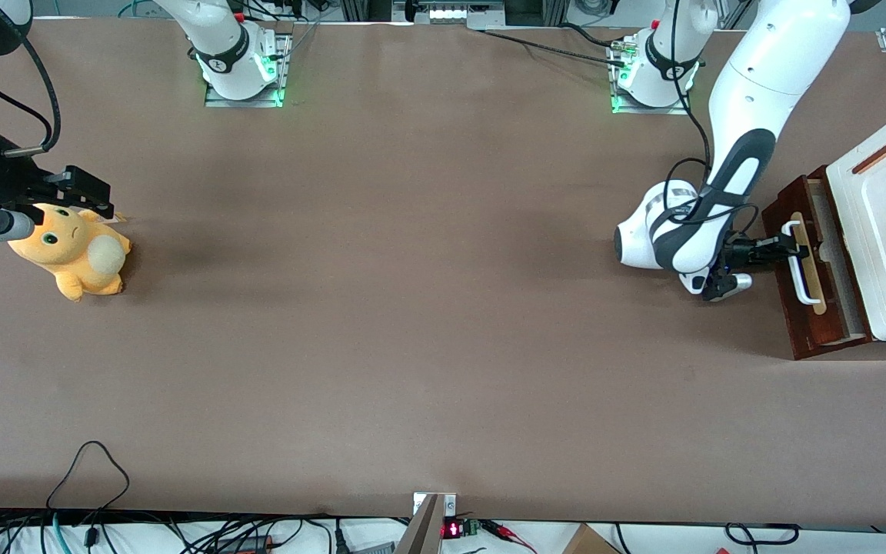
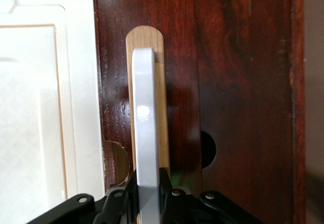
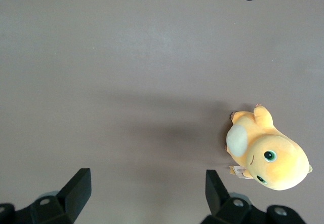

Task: Open lower drawer with left arm only
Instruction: 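Pull the handle with the left gripper, sliding the drawer out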

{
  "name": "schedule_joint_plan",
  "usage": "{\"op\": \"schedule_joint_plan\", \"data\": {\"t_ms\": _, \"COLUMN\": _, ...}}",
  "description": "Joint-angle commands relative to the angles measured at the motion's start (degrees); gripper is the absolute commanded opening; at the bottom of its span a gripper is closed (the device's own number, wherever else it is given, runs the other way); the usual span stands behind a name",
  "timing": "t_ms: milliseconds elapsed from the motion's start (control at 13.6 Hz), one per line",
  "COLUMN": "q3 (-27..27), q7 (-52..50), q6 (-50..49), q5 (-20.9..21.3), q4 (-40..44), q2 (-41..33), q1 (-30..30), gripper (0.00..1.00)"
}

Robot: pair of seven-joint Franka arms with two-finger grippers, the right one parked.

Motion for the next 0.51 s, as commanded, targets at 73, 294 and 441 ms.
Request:
{"op": "schedule_joint_plan", "data": {"t_ms": 73, "q3": -1.8, "q7": -0.1, "q6": 0.7, "q5": -0.9, "q4": 1.0, "q2": 1.1, "q1": -2.9, "gripper": 0.0}}
{"op": "schedule_joint_plan", "data": {"t_ms": 294, "q3": -2.0, "q7": 0.0, "q6": 0.7, "q5": -1.2, "q4": 1.0, "q2": 1.1, "q1": -3.6, "gripper": 0.0}}
{"op": "schedule_joint_plan", "data": {"t_ms": 441, "q3": -2.0, "q7": 0.0, "q6": 0.7, "q5": -1.2, "q4": 1.0, "q2": 1.3, "q1": -3.7, "gripper": 0.0}}
